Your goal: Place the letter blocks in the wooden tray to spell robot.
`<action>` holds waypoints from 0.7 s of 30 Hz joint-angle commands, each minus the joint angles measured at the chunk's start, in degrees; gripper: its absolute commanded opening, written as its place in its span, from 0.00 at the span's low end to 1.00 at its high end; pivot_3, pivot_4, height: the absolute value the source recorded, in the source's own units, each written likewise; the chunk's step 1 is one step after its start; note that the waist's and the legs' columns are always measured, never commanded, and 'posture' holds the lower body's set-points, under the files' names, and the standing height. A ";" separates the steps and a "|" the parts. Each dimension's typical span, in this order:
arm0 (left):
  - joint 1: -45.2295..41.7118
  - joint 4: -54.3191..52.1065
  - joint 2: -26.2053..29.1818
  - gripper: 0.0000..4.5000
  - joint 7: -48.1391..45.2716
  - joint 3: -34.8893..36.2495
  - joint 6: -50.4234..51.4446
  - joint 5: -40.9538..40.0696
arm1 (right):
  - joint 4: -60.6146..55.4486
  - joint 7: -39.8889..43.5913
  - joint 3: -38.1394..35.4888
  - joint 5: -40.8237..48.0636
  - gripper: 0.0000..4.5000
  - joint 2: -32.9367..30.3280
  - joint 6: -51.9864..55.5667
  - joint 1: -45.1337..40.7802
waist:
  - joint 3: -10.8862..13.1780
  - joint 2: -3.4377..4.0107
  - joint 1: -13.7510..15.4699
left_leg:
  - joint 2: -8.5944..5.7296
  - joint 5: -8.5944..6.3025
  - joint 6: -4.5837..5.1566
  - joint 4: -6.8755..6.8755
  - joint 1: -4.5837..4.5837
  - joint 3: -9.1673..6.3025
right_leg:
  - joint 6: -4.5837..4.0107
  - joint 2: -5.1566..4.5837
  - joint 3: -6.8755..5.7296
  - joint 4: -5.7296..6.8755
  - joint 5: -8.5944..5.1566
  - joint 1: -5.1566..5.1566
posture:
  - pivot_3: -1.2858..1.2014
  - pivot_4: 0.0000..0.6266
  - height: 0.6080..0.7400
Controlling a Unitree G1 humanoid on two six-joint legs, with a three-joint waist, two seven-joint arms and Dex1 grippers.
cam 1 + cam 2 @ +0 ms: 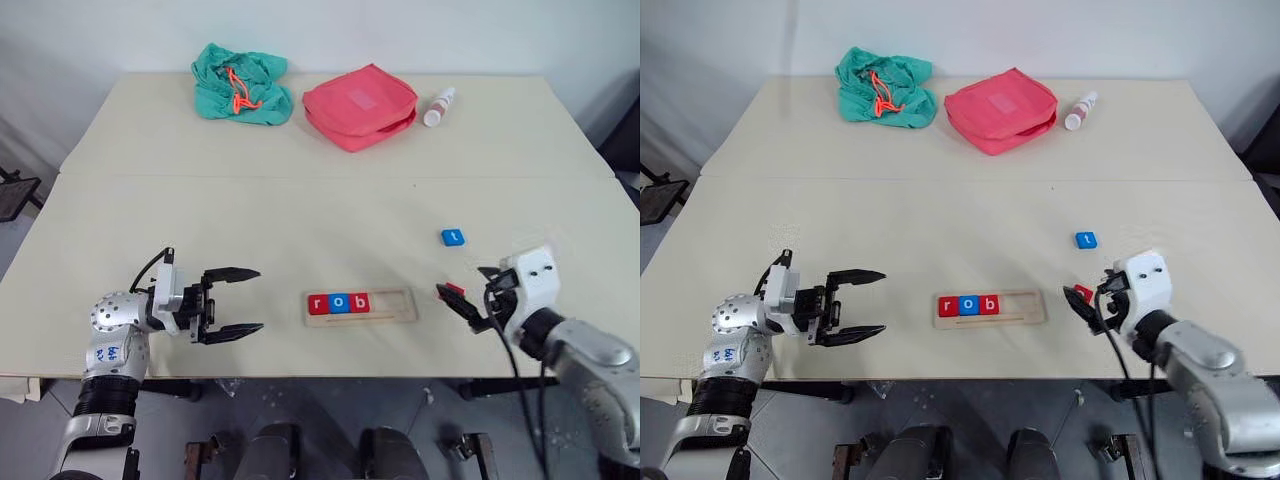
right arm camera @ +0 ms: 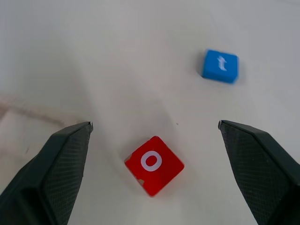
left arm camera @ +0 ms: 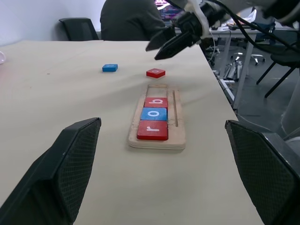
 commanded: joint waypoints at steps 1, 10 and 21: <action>0.63 -2.61 -0.11 1.00 -0.72 0.22 -0.83 -0.67 | 3.85 10.04 1.65 -0.73 1.00 -5.94 -6.29 -0.15 | 0.00 -0.01 -0.01 | 0.01 0.00 0.00 0.00 0.00 0.02 | 0.00 0.00 0.00 -0.01 0.00 0.00 | 0.52 0.24 1.00; 4.49 -6.64 -0.73 1.00 1.28 0.90 -0.77 -0.88 | 20.54 28.09 11.40 -7.87 1.00 -16.70 -21.61 -7.27 | 0.00 -0.02 -0.05 | 0.04 0.01 0.01 0.05 0.01 0.02 | 0.00 -0.02 -0.10 -0.19 0.00 0.16 | 0.52 0.24 1.00; 9.82 -12.40 -0.72 1.00 4.89 1.60 0.17 -1.32 | 33.88 34.05 21.03 -14.82 1.00 -14.62 -27.43 -19.38 | 0.01 -0.02 0.12 | 0.02 0.00 0.01 0.12 -0.01 -0.09 | 0.00 -0.03 -0.18 -0.25 0.00 0.24 | 0.52 0.24 1.00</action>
